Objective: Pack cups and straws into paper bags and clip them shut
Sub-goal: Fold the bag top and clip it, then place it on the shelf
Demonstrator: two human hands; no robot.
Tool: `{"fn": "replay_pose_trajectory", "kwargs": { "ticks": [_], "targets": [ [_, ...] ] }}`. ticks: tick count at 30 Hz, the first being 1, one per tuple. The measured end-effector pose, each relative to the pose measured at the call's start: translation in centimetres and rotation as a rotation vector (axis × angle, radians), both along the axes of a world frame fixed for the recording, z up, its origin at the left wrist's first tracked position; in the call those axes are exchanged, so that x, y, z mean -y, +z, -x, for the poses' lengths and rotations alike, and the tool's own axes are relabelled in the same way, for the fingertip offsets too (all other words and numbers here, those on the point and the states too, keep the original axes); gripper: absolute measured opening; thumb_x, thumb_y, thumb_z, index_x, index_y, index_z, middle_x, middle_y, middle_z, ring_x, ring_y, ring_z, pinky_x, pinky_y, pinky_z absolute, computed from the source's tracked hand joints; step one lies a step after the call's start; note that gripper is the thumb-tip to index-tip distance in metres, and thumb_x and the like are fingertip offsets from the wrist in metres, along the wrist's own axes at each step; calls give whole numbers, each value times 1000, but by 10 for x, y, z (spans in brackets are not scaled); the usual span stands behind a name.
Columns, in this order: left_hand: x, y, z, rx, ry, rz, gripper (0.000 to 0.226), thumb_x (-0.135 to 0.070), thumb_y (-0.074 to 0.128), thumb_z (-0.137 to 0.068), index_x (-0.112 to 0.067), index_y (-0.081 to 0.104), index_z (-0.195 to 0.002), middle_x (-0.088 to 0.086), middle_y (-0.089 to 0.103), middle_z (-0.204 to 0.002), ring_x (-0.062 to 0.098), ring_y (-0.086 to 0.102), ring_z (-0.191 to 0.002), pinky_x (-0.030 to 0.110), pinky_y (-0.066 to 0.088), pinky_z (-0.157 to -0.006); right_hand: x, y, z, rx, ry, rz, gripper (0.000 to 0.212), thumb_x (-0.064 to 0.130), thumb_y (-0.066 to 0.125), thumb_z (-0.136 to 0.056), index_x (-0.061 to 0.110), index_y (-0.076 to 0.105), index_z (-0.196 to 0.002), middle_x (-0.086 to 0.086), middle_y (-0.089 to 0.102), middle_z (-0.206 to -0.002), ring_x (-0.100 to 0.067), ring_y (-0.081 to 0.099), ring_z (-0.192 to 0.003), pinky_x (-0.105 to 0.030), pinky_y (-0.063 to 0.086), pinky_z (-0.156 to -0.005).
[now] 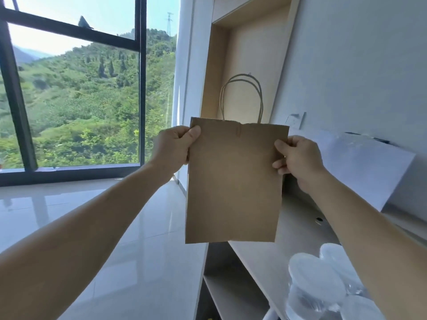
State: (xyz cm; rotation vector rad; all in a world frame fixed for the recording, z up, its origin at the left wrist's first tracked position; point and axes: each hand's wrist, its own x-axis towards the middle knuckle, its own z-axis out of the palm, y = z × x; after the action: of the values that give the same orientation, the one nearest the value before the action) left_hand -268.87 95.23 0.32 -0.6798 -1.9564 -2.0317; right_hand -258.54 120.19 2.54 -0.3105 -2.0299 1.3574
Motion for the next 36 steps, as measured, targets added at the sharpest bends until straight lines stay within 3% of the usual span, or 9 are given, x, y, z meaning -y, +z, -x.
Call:
{"fn": "replay_pose_trajectory", "kwargs": {
  "ticks": [3,5,8,13,16,23,27,30,36],
  "targets": [
    [-6,-12,47,37,-47,44,37,-30,67,-93,5,68,-82,17,59,-70,24,52,-58,32,44,-53,-8,-11,45,63,2,-5,11,21,58,-99,12,62,-99,-8,67,-91,-14,65,-51,-37,54,-57],
    [-10,-18,77,47,-74,91,36,-29,67,-94,-4,68,-68,9,61,-60,16,53,-50,23,41,-50,-14,-18,73,99,0,8,8,20,57,-99,14,61,-97,-9,66,-94,-15,66,-53,-39,55,-59],
    [-19,-26,116,25,-96,170,38,-27,65,-95,-12,66,-60,-5,58,-46,5,49,-38,13,37,-42,-29,-30,113,144,-23,24,17,19,55,-100,6,58,-111,-11,62,-99,-18,69,-58,-37,57,-59],
    [-37,-42,170,31,-59,254,44,-27,63,-96,-10,59,-55,-3,54,-48,5,47,-41,14,39,-46,-50,-47,180,235,-47,24,29,15,54,-101,3,51,-127,-18,61,-113,-18,71,-66,-35,60,-64],
    [-48,-50,198,24,-18,297,46,-29,61,-96,-6,59,-57,-4,55,-48,4,48,-43,15,39,-48,-62,-52,221,254,-48,-21,38,11,53,-101,-2,47,-135,-18,67,-101,-20,71,-69,-34,61,-67],
    [-77,-69,247,38,47,402,46,-32,59,-96,3,56,-66,6,57,-58,13,49,-51,17,36,-48,-94,-56,289,307,-45,-150,12,-7,51,-95,-4,58,-105,-19,69,-85,-31,72,-79,-45,60,-78],
    [-98,-74,261,20,72,413,47,-32,59,-96,0,53,-62,3,54,-57,7,45,-48,16,34,-48,-116,-56,310,320,-70,-249,13,-4,53,-94,7,59,-95,-14,73,-80,-20,72,-67,-29,58,-66],
    [-111,-80,265,22,56,425,46,-33,59,-96,-7,52,-59,2,54,-57,6,44,-48,15,35,-49,-132,-57,314,305,-99,-297,14,-4,54,-91,8,61,-94,-11,74,-76,-15,72,-60,-25,57,-62],
    [-125,-87,266,35,30,403,47,-33,60,-96,-2,50,-62,5,49,-56,11,40,-50,19,31,-47,-146,-58,310,197,-149,-415,27,-3,59,-85,24,62,-84,1,71,-74,-8,70,-56,-36,61,-68]
  ]
}}
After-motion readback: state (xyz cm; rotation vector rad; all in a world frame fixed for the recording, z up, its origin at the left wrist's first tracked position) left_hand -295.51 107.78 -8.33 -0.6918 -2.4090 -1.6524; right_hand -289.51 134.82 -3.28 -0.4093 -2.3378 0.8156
